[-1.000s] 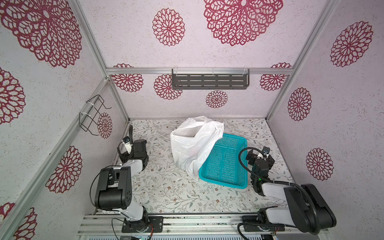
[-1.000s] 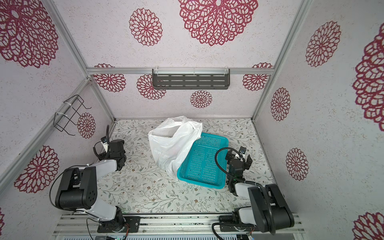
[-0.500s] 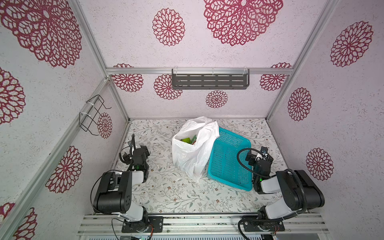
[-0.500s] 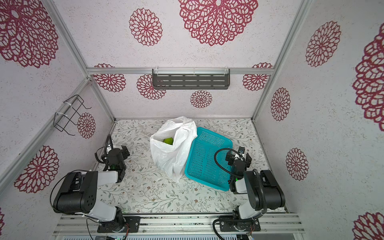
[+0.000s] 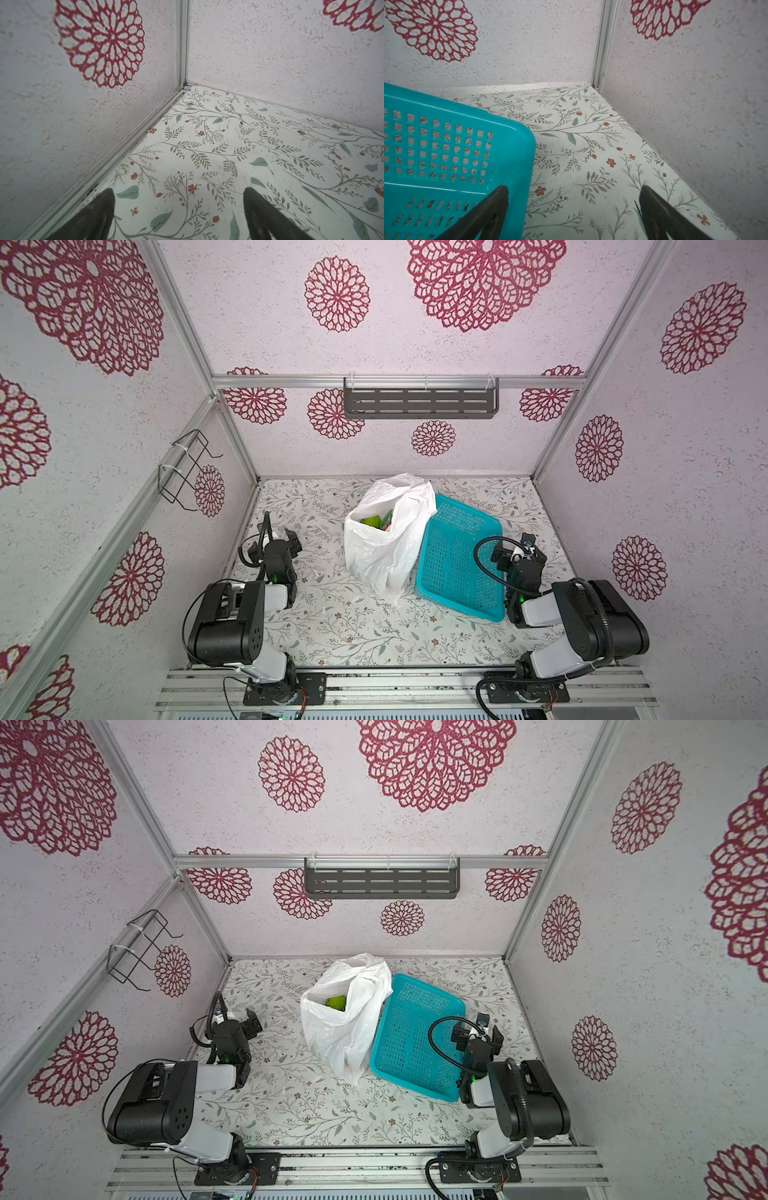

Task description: Place the fruits into the plastic bag

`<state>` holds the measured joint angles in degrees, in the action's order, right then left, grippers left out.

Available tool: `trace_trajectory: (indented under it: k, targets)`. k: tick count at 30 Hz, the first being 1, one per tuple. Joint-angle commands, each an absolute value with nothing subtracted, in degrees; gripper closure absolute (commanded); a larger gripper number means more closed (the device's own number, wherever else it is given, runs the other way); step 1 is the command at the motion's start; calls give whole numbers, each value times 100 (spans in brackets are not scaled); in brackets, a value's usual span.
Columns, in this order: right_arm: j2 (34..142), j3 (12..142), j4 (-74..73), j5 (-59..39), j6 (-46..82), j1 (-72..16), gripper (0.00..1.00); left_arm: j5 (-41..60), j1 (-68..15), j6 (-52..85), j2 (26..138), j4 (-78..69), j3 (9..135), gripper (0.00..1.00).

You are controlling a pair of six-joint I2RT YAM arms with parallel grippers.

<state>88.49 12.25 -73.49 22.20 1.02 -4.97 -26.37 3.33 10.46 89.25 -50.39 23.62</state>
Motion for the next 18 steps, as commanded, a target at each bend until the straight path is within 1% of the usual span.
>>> trace_trajectory:
  k: [1,12,15,18]
  targets:
    - [8866,1301,-7298,2171,-13,-527,1,-2593,372,889,8965,-5224,2374,3]
    - [8877,1326,-7264,2159,-8,-519,1,-2589,369,890,8982,-5165,2409,3]
    - [8843,1428,-7008,1851,59,-390,1,-2592,370,888,8982,-5155,2414,3]
    - [8836,1432,-7003,1807,75,-369,1,-2593,370,888,8974,-5159,2406,3]
